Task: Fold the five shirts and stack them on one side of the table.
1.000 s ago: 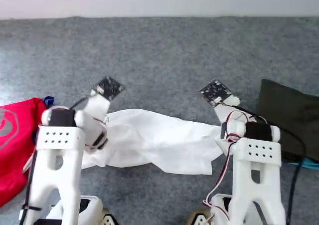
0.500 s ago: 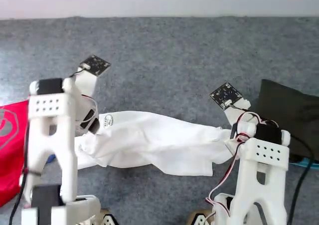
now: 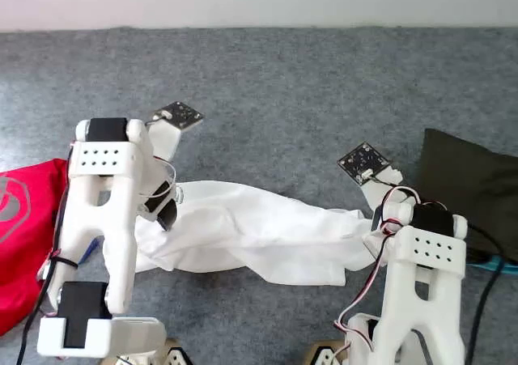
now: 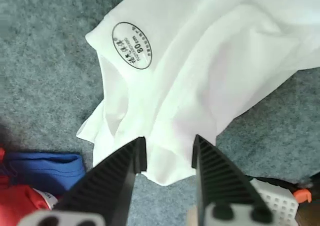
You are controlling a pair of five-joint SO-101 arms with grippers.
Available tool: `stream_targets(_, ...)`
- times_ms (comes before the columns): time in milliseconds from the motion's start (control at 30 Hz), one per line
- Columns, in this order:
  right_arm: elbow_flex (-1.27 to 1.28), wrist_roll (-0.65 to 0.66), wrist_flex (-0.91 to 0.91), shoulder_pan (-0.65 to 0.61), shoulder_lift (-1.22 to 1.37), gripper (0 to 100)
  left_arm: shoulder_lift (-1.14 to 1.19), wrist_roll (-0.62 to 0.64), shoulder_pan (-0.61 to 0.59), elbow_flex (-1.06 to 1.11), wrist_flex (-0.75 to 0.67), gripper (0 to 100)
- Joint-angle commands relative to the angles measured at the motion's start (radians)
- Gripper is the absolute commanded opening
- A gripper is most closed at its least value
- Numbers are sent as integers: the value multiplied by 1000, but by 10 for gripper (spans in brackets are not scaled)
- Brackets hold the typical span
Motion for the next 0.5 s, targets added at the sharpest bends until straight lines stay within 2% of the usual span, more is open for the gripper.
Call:
stream_targets(0, -3, 9, -12, 16, -22, 9, -14, -5, 5, -21, 21, 157)
stream_targets(333, -3, 9, -10, 53, -15, 9, -3, -3, 32, 64, 15, 159)
stream_targets(467, -3, 9, -12, 50, -15, 9, -3, -3, 32, 133, -46, 159)
